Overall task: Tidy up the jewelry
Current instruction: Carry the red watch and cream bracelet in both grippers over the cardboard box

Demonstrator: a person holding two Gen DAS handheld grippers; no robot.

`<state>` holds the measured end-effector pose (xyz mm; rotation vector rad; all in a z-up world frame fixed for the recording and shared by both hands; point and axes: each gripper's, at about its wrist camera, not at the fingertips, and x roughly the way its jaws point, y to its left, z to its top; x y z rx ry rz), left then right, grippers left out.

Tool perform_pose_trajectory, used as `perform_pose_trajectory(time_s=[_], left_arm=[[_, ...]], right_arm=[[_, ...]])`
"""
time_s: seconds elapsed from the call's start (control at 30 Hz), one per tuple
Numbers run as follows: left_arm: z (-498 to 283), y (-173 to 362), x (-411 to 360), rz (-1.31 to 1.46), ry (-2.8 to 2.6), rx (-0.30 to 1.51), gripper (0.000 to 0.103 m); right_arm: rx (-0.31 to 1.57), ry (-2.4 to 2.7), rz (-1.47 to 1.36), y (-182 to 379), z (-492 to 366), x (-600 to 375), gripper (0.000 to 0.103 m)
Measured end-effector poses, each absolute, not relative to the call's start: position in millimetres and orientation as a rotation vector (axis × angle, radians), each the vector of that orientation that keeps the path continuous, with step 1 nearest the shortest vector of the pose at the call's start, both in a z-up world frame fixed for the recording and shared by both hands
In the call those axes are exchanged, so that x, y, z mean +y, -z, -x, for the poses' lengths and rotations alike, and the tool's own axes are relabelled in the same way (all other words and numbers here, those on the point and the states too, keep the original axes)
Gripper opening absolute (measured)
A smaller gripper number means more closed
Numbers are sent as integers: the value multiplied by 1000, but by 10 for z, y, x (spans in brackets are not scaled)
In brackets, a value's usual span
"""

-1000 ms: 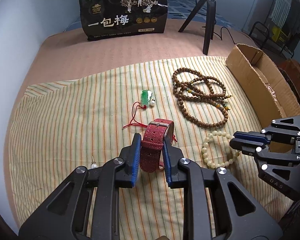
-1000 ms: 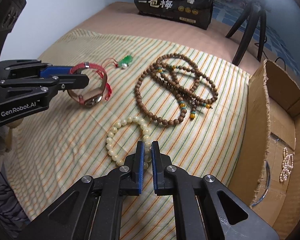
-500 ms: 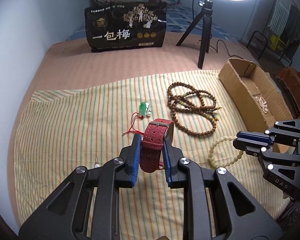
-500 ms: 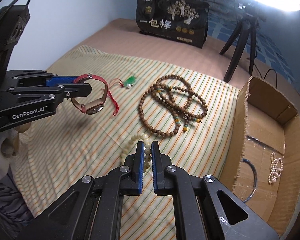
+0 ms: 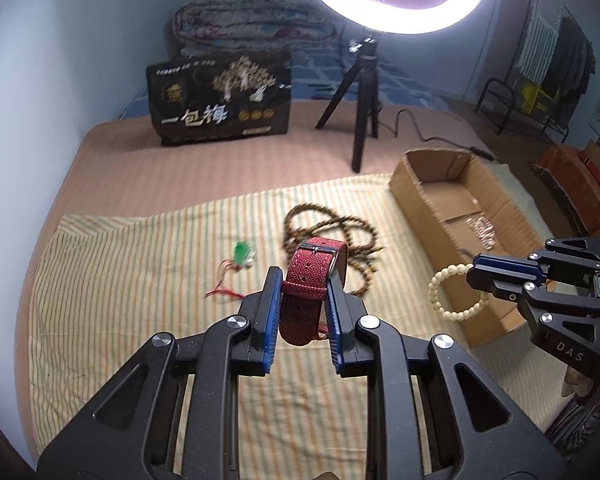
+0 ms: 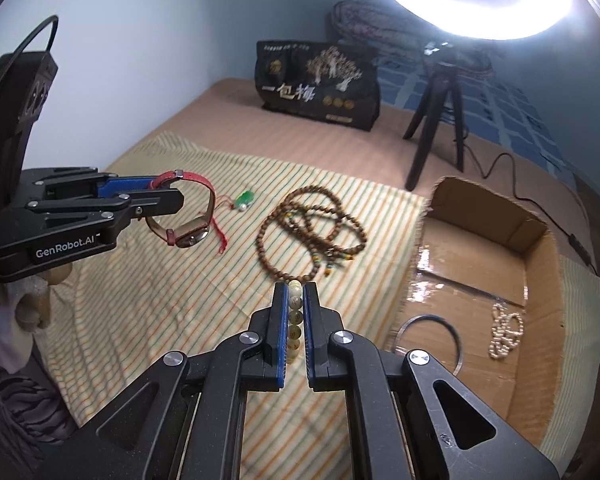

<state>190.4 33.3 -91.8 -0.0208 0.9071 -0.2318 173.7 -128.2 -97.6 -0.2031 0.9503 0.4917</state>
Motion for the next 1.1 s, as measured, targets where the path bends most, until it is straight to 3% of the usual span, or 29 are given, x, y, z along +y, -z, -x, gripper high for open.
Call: perform_pose_trajectory(time_s=[0.53, 1.1], left_arm=[[-1860, 613, -492, 14, 358, 839, 20], [-2154, 778, -1147, -4, 407, 862, 20]], right_arm=[[856, -372, 132, 561, -1620, -2104, 6], [898, -262, 114, 659, -1618, -2666, 6]])
